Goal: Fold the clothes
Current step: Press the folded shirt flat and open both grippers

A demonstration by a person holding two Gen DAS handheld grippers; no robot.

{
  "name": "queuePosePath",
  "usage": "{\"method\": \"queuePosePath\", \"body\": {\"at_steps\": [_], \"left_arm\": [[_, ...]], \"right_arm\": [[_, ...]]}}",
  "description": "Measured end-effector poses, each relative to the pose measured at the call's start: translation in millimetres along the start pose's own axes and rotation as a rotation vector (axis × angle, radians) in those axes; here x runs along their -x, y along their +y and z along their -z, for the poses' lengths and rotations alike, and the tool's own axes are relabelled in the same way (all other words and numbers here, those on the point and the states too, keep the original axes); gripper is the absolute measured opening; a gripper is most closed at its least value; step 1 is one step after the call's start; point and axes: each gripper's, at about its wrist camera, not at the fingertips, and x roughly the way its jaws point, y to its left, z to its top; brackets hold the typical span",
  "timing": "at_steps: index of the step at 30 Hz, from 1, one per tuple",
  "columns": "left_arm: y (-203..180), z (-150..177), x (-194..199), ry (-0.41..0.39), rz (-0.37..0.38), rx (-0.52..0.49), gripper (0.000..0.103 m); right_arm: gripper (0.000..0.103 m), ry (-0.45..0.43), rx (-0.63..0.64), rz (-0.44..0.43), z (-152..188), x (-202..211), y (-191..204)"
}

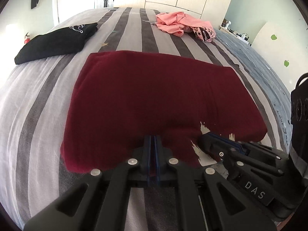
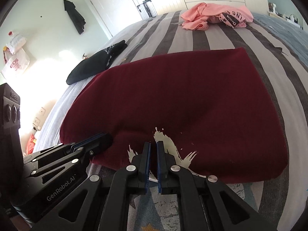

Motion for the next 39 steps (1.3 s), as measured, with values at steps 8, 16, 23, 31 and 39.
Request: {"method": "queuePosePath", "body": {"at_steps": [8, 16, 23, 31, 39], "left_arm": [[42.5, 1.6, 23.1, 0.001, -0.053, 0.065, 0.004], [60.1, -0.2, 30.2, 0.005, -0.052, 0.095, 0.004], [70.4, 7.6, 15.1, 0.044, -0.044, 0.095, 0.004], [63.1, -8.5, 37.4, -0.002, -0.08, 0.082, 0.004], [26.0, -77.7, 25.4, -0.102, 0.001, 0.014, 0.004]], "right_arm": [[0.0, -0.022, -0.013, 0.112, -2.5, 22.0, -37.8], [0.0, -0.012, -0.003, 0.12, -5.0, 24.7, -50.5], [0.0, -0.019, -0.089, 0.121, -3.7, 32.4, -84.0], [0.002, -0.028, -0.239, 0.241, -10.5, 41.1, -133.6], [0.003, -0.12, -0.039, 0.114, -71.3, 33.9, -66.9]]}}
